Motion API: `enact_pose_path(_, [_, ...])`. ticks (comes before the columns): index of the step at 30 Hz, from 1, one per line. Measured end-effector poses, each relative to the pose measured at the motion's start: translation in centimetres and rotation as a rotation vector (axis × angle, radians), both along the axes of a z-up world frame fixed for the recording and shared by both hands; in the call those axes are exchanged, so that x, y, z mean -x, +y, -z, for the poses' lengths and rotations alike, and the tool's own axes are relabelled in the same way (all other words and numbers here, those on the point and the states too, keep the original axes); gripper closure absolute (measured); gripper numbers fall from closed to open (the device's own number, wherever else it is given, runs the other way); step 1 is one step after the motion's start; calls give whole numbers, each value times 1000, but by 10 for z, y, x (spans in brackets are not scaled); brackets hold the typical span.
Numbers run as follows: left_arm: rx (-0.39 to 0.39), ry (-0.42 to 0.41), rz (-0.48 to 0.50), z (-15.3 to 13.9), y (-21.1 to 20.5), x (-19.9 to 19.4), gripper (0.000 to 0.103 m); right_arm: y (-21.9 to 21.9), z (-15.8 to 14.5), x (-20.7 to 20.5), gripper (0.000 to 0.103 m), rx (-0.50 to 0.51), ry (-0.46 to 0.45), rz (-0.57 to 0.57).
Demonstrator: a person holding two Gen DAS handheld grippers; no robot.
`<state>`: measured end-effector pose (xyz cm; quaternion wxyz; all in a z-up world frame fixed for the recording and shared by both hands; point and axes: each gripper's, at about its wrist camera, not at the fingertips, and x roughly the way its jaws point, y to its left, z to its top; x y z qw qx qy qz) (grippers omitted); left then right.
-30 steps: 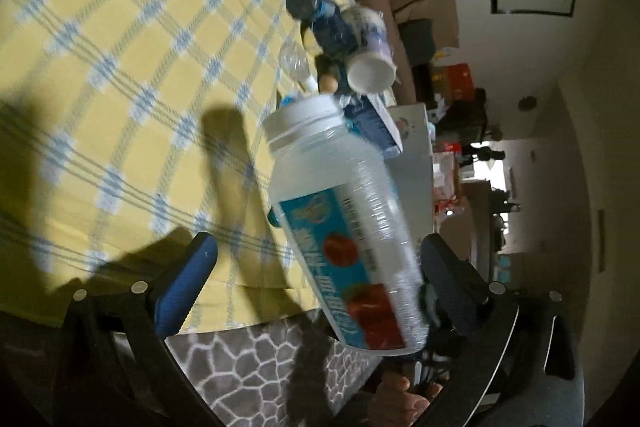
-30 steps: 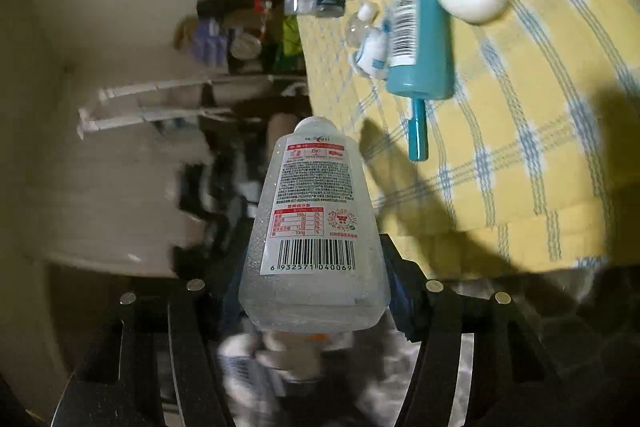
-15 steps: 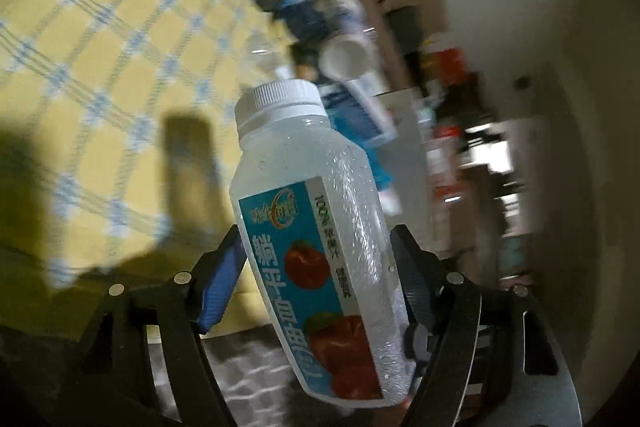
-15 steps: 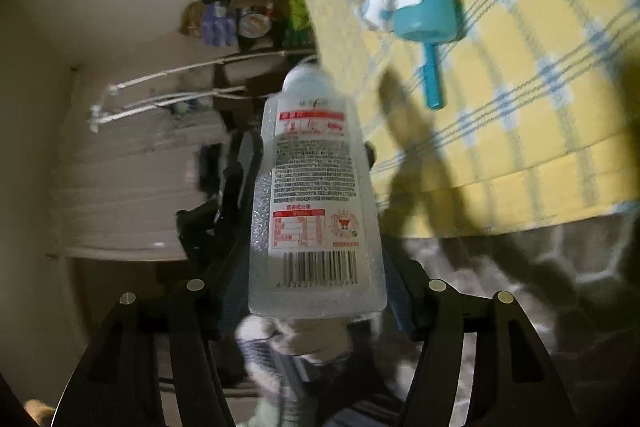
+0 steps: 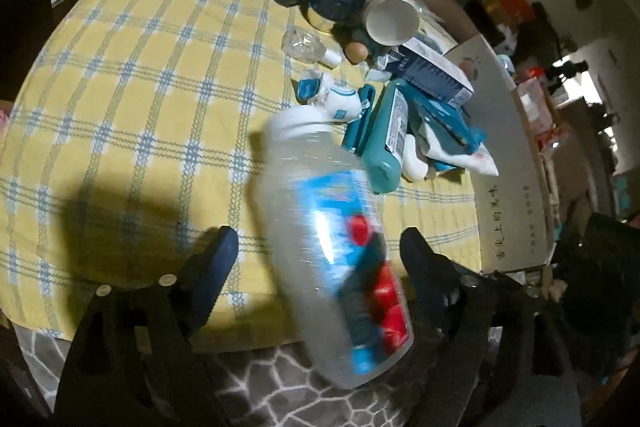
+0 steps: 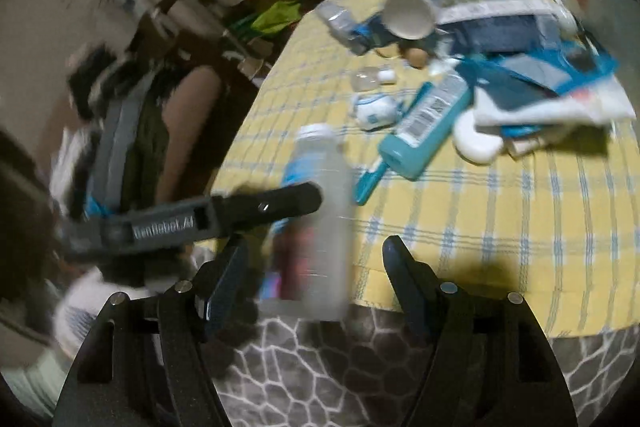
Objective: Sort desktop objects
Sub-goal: 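Lift the juice bottle and carry it toward the cardboard box with the left tool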
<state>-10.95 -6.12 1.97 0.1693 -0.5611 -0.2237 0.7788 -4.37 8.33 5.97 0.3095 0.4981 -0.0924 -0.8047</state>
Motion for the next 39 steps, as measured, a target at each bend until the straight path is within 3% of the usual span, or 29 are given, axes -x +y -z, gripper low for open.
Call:
enact_pose_path(4, [-34, -38, -38, 9, -14, 0, 21, -12, 8, -8, 29, -109, 20, -16])
enact_pose_path(8, [-90, -65, -83, 15, -27, 1, 21, -32, 18, -15, 22, -225, 70, -38])
enact_pose_path(16, [-87, -61, -81, 15, -24, 1, 18, -60, 33, -24, 21, -401, 177, -107])
enact_pose_path(18, [-96, -61, -79, 16, -24, 1, 17, -58, 34, -24, 34, -386, 168, -121])
enact_pose_path(23, [-171, -73, -56, 19, -20, 0, 18, -45, 28, -16, 36, -279, 113, -100])
enact_pose_path(27, [-253, -95, 1, 21, -7, -5, 40, -29, 16, -11, 36, -171, 73, -70])
enact_pose_path(28, [-258, -89, 8, 19, -4, -6, 40, -25, 13, -11, 36, -164, 76, -70])
enact_pose_path(35, [-286, 24, 76, -29, 28, -11, 45, 11, -29, -20, 36, -137, 152, -35])
enact_pose_path(39, [-316, 64, 138, -68, 81, 5, 45, 59, -63, -16, 36, -108, 203, 19])
